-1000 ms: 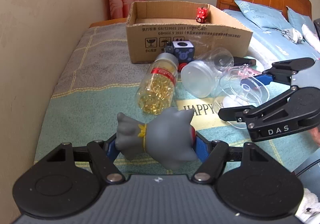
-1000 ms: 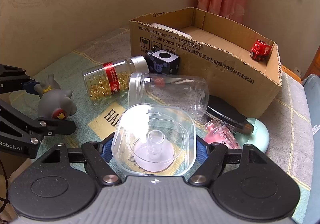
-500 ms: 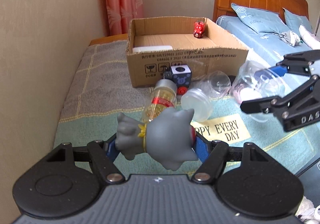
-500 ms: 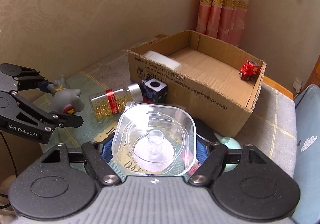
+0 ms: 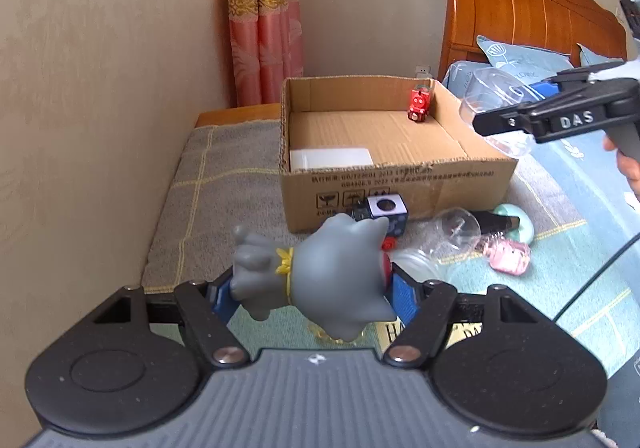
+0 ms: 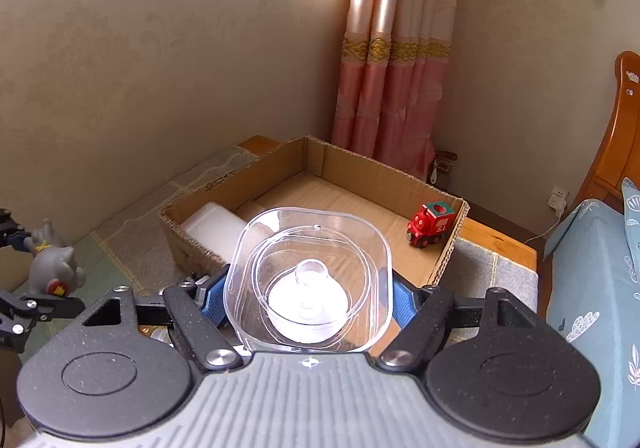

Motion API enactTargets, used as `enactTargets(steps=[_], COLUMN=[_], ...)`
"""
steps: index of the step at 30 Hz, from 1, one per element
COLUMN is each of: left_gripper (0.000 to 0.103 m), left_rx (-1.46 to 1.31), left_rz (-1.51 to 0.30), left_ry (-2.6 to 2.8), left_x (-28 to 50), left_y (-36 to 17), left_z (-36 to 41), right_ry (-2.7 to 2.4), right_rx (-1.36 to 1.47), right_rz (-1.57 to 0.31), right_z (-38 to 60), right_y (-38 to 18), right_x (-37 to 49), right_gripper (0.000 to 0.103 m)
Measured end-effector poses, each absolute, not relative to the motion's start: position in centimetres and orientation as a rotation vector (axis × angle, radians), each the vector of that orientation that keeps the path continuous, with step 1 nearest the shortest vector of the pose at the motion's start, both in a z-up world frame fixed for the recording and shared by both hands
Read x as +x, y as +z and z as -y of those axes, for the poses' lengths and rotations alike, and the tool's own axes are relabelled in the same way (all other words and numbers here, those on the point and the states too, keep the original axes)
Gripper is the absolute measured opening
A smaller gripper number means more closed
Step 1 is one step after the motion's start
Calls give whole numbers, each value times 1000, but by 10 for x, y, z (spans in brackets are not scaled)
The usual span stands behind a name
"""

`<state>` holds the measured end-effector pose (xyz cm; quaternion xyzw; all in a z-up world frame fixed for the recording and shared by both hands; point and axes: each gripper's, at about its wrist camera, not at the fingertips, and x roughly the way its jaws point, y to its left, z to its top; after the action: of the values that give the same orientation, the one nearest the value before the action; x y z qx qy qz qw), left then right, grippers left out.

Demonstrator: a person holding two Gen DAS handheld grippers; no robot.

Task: Organize rigid objects
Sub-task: 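Carry both items into the box and open both tools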

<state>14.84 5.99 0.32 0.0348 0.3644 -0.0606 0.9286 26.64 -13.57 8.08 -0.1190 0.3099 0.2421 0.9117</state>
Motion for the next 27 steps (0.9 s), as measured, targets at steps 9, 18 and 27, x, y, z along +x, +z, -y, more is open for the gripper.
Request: enactTargets(steps=[9,18,27], left_gripper=[72,72,72], left_rx=[106,152,211], left_rz=[-718,-698,-731], left_ry=[-161,-185,-211], left_x=[190,243,300], left_y=[22,47,63], left_z=[-48,-34,-8], right_ry=[415,392,409], right_rx=[-242,-177,-178], right_rz=[-672,-683,-678], right_z=[133,151,159], right_y=[68,65,73], right_x=[317,312,273], right_gripper=[80,103,103])
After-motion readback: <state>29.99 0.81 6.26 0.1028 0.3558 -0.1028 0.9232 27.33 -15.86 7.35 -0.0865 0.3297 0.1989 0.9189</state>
